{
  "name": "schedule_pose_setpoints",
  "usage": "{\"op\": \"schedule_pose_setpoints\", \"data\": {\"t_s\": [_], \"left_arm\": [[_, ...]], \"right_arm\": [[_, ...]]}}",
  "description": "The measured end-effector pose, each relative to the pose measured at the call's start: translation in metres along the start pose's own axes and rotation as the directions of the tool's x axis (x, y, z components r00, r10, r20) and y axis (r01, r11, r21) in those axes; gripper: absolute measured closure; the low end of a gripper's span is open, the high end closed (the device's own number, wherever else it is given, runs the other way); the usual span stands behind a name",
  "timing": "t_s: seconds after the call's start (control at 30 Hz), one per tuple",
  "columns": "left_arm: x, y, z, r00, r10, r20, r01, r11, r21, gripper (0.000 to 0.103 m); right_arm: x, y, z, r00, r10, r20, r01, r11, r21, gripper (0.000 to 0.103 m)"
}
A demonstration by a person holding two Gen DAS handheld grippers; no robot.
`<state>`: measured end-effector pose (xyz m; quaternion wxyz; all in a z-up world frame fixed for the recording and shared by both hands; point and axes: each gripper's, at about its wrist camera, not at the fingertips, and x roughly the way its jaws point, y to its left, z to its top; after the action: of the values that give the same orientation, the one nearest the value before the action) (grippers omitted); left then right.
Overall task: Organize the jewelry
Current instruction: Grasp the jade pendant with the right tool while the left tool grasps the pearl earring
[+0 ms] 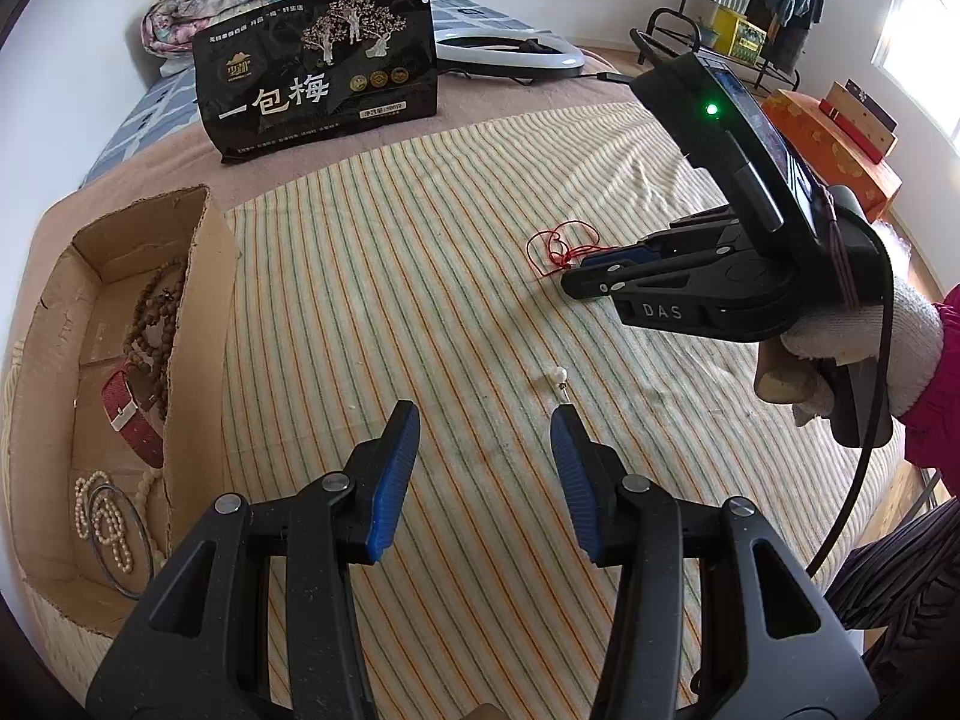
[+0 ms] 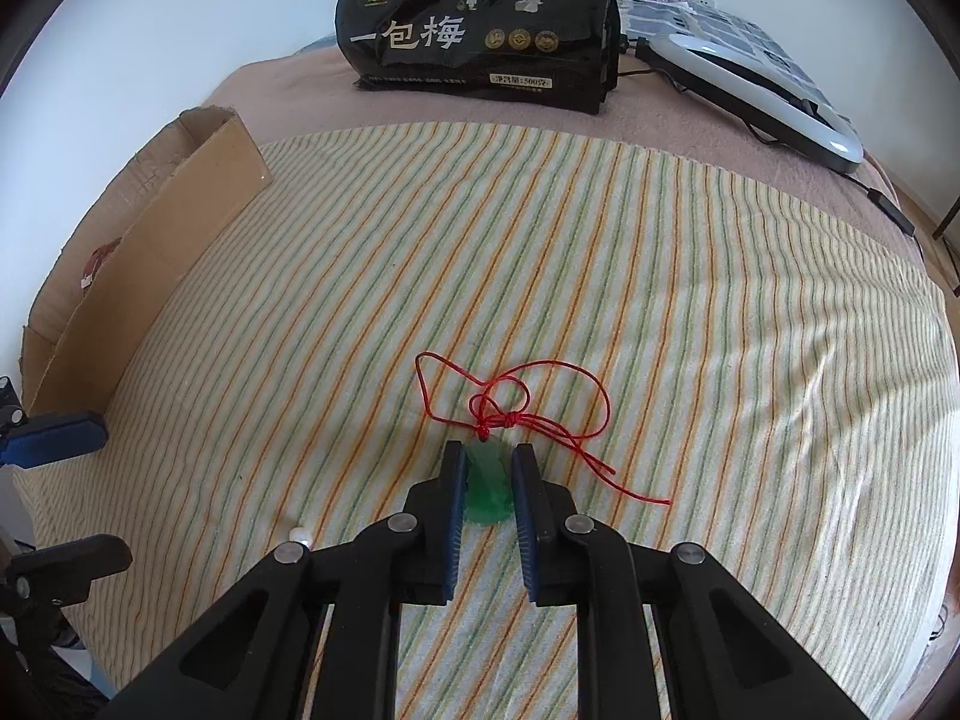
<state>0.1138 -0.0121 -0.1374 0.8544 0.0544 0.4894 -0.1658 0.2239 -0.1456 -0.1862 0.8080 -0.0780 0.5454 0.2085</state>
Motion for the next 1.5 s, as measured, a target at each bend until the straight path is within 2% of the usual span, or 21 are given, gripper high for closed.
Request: {"op": "schedule_pose_setpoints", "data": {"t_s": [0.23, 0.33, 0.5, 0.6, 0.8, 0.9, 0.97, 1.03, 1.23, 1.5], "left_arm": [[0.017, -0.015, 0.008, 0.999, -0.034, -0.008, 0.034, 0.999, 0.010, 0.056], [0.029, -0.021, 0.009, 0.999, -0.048, -0.026, 0.048, 0.999, 0.016, 0.064], [0.047, -0.027, 0.010, 0.997, -0.049, -0.054, 0.050, 0.999, 0.014, 0.065], [0.056, -0.027, 0.011, 0.996, -0.053, -0.073, 0.053, 0.999, 0.002, 0.076], [0.066, -0.031, 0.010, 0.996, -0.040, -0.084, 0.041, 0.999, 0.010, 0.077], [0.069, -0.031, 0.013, 0.996, -0.033, -0.078, 0.034, 0.999, 0.012, 0.083], [0.070, -0.031, 0.013, 0.997, -0.025, -0.073, 0.026, 1.000, 0.016, 0.092], [0.070, -0.029, 0.013, 0.997, -0.023, -0.071, 0.024, 1.000, 0.012, 0.095], [0.063, -0.026, 0.014, 0.998, -0.022, -0.057, 0.022, 1.000, -0.001, 0.095], [0.031, -0.018, 0.025, 0.999, -0.030, 0.014, 0.031, 0.999, -0.035, 0.095]], "right_arm": [[-0.005, -0.009, -0.008, 1.000, -0.014, 0.005, 0.014, 1.000, 0.003, 0.089], [-0.007, -0.015, -0.011, 1.000, -0.015, 0.008, 0.015, 1.000, 0.013, 0.089], [-0.008, -0.019, -0.014, 1.000, -0.007, 0.017, 0.006, 1.000, 0.023, 0.089], [-0.009, -0.019, -0.014, 1.000, -0.004, 0.023, 0.004, 1.000, 0.024, 0.089], [-0.012, -0.019, -0.017, 0.999, 0.029, 0.037, -0.029, 0.999, 0.015, 0.083], [-0.011, -0.013, -0.017, 0.999, 0.016, 0.036, -0.016, 1.000, -0.012, 0.081], [-0.011, -0.010, -0.018, 0.999, 0.001, 0.034, 0.000, 1.000, -0.030, 0.084], [-0.011, -0.008, -0.018, 0.999, -0.011, 0.033, 0.012, 0.999, -0.038, 0.088], [-0.017, -0.008, -0.016, 0.998, -0.021, 0.052, 0.023, 0.999, -0.037, 0.089], [-0.059, -0.013, -0.008, 0.990, -0.022, 0.141, 0.023, 1.000, -0.007, 0.089]]}}
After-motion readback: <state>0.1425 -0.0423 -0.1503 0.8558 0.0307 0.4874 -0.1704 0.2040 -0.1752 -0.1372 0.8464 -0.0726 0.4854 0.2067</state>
